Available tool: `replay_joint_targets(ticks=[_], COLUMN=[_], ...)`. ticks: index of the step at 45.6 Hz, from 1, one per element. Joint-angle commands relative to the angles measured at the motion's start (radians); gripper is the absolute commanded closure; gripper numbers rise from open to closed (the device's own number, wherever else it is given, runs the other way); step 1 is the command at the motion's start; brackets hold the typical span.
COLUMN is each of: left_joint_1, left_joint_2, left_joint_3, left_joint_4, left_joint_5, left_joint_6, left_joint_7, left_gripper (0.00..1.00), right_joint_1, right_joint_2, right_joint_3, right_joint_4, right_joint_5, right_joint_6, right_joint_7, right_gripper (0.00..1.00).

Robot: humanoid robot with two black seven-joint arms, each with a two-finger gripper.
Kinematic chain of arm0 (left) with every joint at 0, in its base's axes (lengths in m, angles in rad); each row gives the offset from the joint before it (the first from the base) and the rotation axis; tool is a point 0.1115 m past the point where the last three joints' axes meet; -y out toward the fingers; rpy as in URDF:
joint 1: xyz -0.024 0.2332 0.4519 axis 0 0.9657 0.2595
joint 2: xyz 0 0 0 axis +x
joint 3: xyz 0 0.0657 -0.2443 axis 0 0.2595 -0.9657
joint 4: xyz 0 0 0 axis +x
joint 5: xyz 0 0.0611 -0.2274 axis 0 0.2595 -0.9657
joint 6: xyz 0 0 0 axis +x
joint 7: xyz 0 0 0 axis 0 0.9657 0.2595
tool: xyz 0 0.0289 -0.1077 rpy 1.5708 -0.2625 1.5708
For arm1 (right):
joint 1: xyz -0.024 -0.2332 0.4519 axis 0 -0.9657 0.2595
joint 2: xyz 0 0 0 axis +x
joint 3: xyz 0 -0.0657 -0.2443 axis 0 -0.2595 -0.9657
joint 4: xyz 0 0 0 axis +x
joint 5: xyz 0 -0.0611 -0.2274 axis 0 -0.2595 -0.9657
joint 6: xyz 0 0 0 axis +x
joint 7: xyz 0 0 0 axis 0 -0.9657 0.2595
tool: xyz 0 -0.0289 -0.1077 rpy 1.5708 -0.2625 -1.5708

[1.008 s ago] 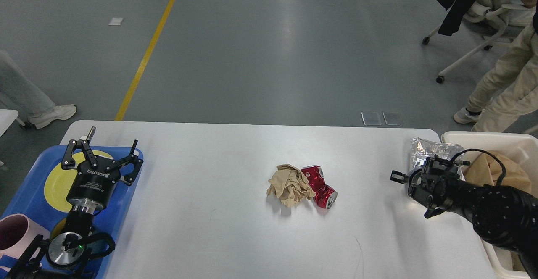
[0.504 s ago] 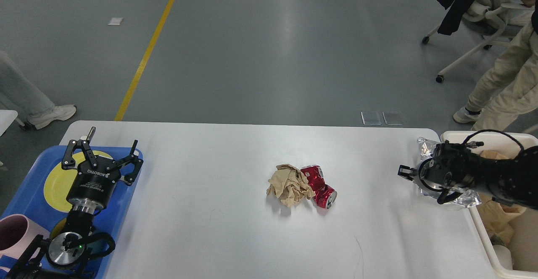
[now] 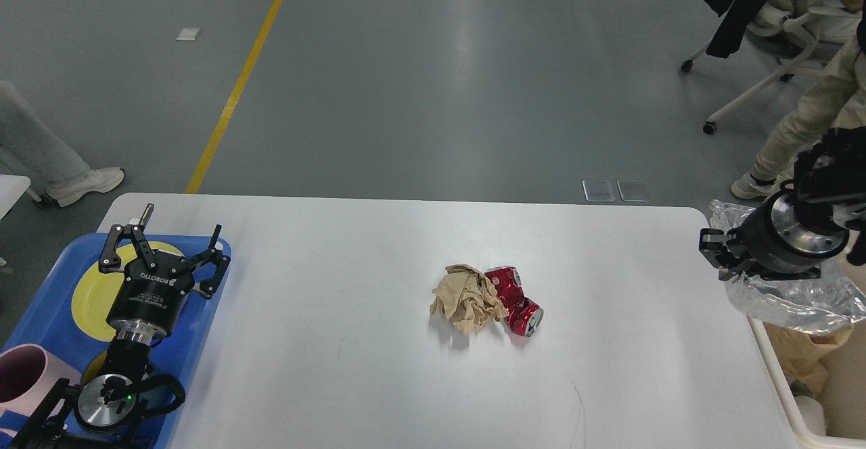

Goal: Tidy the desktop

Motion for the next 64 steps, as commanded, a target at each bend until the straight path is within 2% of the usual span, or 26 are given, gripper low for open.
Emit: replay_joint_targets(ticks=[1,4,8,14,22,27,32,42,44,53,59,64], left_joint_1=[0.000,0.000,0.000,0.000,0.000,0.000,0.000,0.000,0.000,0.000,0.000,0.000], left_joint_2=[0.000,0.000,0.000,0.000,0.000,0.000,0.000,0.000,0.000,0.000,0.000,0.000], left_joint_3=[0.001,0.000,0.000,0.000,0.001,0.001,0.001,0.001,0.001,0.001,0.001,0.001], left_joint_4=[0.000,0.000,0.000,0.000,0.000,0.000,0.000,0.000,0.000,0.000,0.000,0.002], left_joint_5=[-0.001,0.001,-0.001,-0.001,0.001,-0.001,-0.001,-0.001,0.001,-0.001,-0.001,-0.001], left_joint_6=[0.000,0.000,0.000,0.000,0.000,0.000,0.000,0.000,0.000,0.000,0.000,0.000], left_joint_7=[0.001,-0.001,-0.001,-0.001,-0.001,-0.001,-0.001,-0.001,-0.001,-0.001,-0.001,-0.001], left_gripper=[0.03,0.03,0.03,0.03,0.03,0.03,0.03,0.03,0.03,0.03,0.03,0.03], right_joint_1=[0.146,0.177,0.194,0.196,0.176,0.081,-0.053,-0.487,-0.609,-1.096,-1.304,-1.439], right_joint_2=[0.036,0.060,0.068,0.053,-0.024,-0.124,-0.196,-0.277,-0.285,-0.208,-0.095,0.006], right_joint_3=[-0.147,-0.207,-0.245,-0.262,-0.314,-0.314,-0.264,-0.022,0.040,0.350,0.446,0.496], right_joint_4=[0.079,0.090,0.095,0.092,0.035,-0.062,-0.203,-0.572,-0.684,-1.060,-1.302,-1.457], right_joint_5=[0.006,0.004,0.004,-0.002,-0.025,-0.046,-0.056,-0.056,-0.051,-0.042,-0.042,-0.039], right_joint_6=[0.081,0.121,0.142,0.138,0.108,0.052,0.033,0.027,0.025,0.015,0.007,-0.057], right_joint_7=[0.165,0.211,0.244,0.240,0.229,0.186,0.122,0.114,0.114,0.113,0.113,0.111], right_gripper=[1.00,1.00,1.00,1.00,1.00,1.00,1.00,1.00,1.00,1.00,1.00,1.00])
